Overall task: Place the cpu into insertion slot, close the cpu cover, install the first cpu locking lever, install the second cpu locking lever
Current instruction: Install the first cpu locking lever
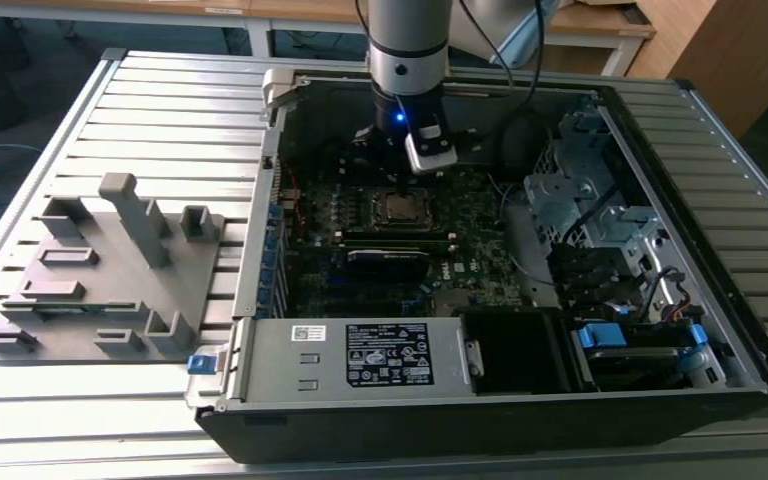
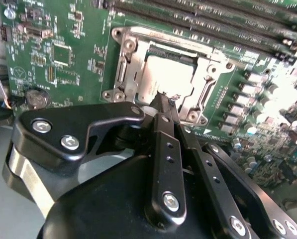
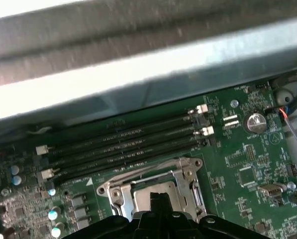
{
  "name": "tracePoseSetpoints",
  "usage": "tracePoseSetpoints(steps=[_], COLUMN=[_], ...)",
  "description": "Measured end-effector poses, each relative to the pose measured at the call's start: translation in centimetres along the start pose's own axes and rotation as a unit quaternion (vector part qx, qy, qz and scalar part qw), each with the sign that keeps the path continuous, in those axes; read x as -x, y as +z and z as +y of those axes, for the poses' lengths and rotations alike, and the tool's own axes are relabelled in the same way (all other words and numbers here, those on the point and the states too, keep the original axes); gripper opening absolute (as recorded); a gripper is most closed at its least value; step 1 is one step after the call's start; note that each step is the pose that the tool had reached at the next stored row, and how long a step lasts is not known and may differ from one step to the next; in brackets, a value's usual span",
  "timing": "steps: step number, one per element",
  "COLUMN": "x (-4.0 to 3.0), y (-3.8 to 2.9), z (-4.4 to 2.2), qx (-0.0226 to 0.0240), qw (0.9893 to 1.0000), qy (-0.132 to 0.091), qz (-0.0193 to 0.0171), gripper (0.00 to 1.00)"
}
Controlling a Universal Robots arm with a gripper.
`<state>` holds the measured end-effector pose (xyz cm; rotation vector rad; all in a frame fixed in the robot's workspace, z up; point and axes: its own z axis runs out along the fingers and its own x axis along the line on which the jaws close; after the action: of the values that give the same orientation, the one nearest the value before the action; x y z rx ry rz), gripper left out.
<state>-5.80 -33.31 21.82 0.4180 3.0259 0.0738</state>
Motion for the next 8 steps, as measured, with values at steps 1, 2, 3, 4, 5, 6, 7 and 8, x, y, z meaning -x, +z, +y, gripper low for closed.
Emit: tracePoseSetpoints(steps=[1,2,3,4,5,6,7,8], x=[0.05,0.10,0.14,0.18,0.20,0.22,0.23,0.23], y=[0.00,0.00,0.00,0.00,0.00,0.00,0.00,0.00], z=[-0.18,-0.35,-0.49,-0.62,-0.71,-0.79,-0.81,-0.81], qx=[0.0000,0.0000,0.0000,0.0000,0.0000,0.0001,0.0001,0.0000], qw=[1.0000,1.0000,1.0000,1.0000,1.0000,1.0000,1.0000,1.0000], qy=[0.000,0.000,0.000,0.000,0.000,0.000,0.000,0.000], qz=[0.0000,0.0000,0.0000,0.0000,0.0000,0.0000,0.0000,0.0000], gripper=[0.10,0.10,0.10,0.10,0.10,0.10,0.10,0.10])
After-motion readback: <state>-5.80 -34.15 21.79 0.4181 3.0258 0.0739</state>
